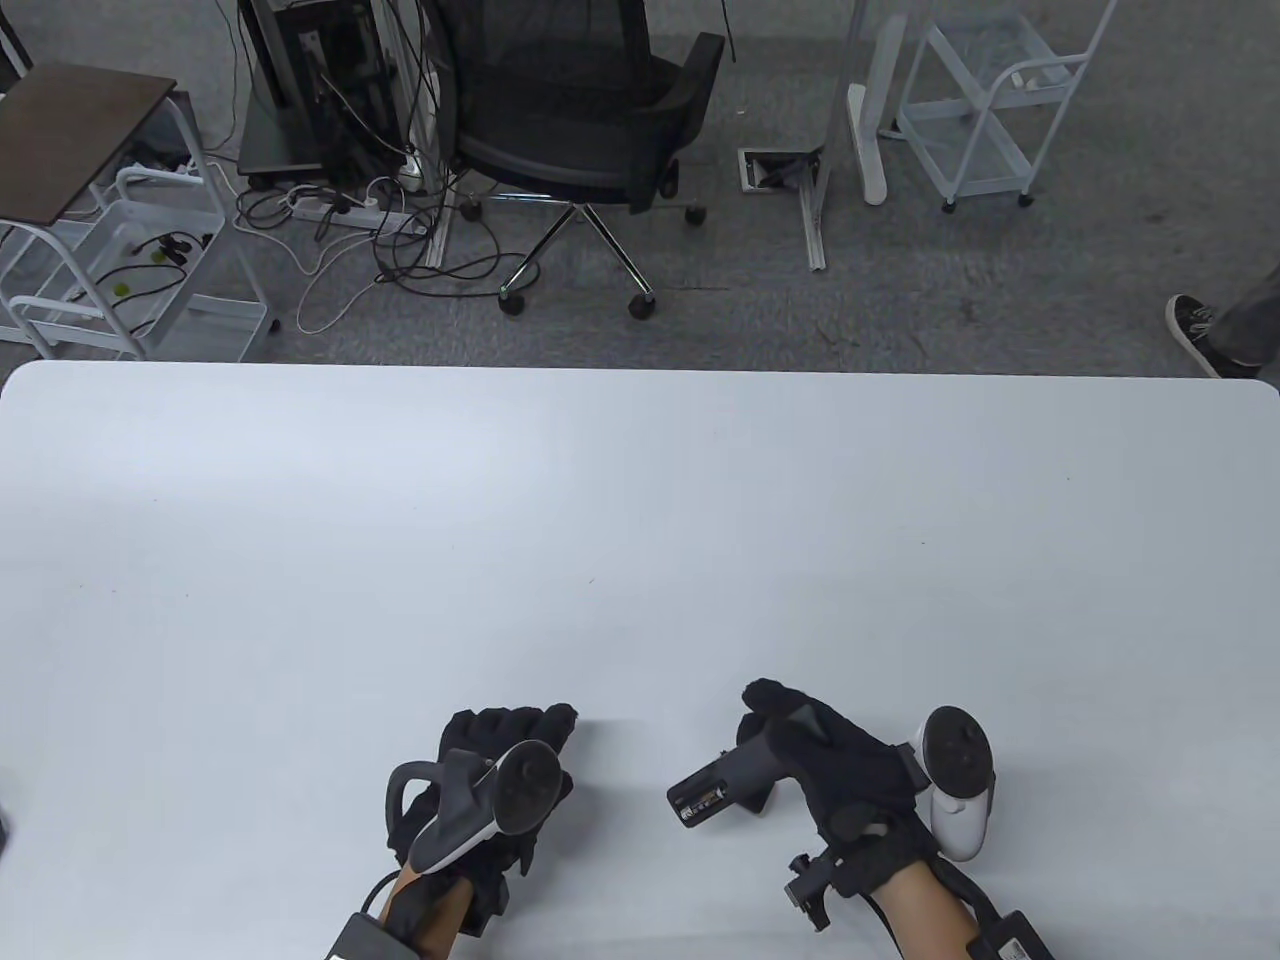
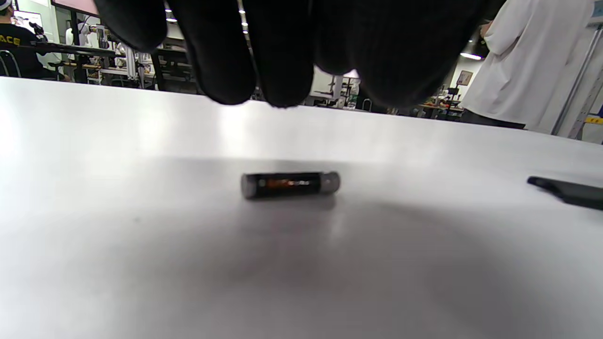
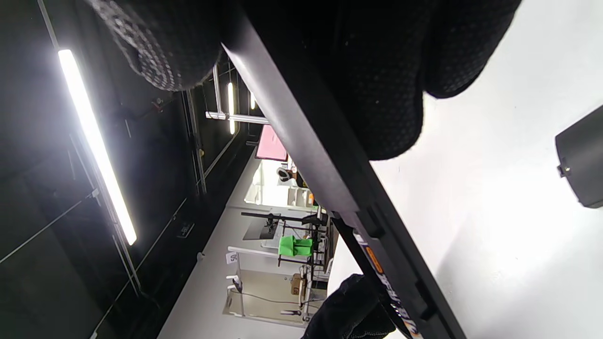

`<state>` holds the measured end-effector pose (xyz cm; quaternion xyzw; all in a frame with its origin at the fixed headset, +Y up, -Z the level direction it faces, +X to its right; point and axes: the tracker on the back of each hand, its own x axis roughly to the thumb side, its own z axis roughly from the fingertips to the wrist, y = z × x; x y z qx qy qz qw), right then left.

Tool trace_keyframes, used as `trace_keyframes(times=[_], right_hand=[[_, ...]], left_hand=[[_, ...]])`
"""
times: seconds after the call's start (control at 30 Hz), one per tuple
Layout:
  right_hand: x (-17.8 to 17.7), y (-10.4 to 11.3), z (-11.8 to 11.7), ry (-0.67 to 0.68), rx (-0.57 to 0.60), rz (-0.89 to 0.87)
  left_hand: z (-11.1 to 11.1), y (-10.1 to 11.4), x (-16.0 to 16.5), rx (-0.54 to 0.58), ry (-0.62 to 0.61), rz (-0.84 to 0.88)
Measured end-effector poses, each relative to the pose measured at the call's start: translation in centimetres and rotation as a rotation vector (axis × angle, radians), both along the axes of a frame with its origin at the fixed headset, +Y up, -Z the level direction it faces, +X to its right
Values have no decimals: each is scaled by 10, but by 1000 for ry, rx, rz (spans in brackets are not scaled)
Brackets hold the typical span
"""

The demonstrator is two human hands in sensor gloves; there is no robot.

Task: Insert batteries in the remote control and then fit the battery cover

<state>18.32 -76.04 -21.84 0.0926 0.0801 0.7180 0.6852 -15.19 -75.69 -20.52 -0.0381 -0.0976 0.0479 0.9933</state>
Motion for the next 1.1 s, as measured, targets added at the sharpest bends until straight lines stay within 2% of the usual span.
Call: trace_keyframes(times=[0.43,0.97,1.1], right_hand=[[-1,-2,-1,3,6,11],[-3,-3,0,14,6,15],[-3,-3,0,8,9,18]], left_hand=[[-5,-15,14,-33,-26,-243],[-7,-24,35,4,-79,-370],[-7,-19,32,-7,-79,-290]])
